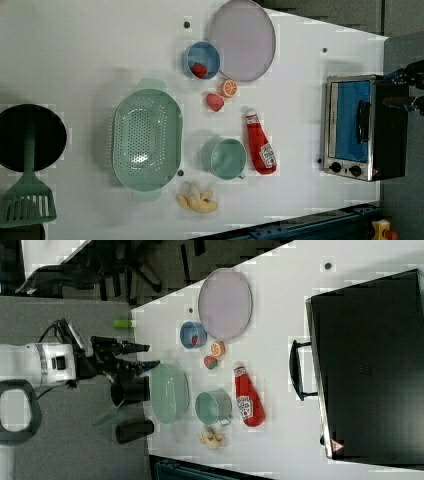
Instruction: Flap open oven.
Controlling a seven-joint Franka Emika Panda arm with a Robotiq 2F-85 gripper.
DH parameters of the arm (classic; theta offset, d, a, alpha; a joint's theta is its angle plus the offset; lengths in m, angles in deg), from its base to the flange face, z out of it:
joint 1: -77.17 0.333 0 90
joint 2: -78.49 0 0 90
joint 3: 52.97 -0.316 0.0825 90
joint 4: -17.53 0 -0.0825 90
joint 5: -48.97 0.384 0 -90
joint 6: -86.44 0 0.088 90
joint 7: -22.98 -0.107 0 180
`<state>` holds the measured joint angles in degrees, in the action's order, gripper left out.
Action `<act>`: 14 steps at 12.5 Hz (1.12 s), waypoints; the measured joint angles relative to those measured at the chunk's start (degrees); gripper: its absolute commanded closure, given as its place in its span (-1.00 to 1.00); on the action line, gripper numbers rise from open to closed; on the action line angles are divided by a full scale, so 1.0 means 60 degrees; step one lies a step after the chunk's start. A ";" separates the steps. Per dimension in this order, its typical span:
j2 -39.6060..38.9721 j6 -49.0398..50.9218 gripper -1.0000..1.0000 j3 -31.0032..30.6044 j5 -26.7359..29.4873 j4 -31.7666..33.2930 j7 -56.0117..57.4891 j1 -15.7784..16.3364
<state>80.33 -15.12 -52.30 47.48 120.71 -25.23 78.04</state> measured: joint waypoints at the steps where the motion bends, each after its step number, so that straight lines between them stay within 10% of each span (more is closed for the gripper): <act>1: 0.0872 0.0662 -0.59 0.0068 -0.0004 0.1054 -0.0048 0.0009; 3: 0.2802 0.1437 -1.00 0.0298 -0.0004 0.2537 -0.0176 -0.0003; 6: 0.4308 0.1383 -1.00 0.0485 -0.0021 0.2499 -0.0198 -0.0157; 14: 0.3700 0.1339 0.65 0.0587 0.0062 0.2611 -0.0215 -0.0146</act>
<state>102.52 -7.08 -48.78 47.86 136.38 -26.52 77.16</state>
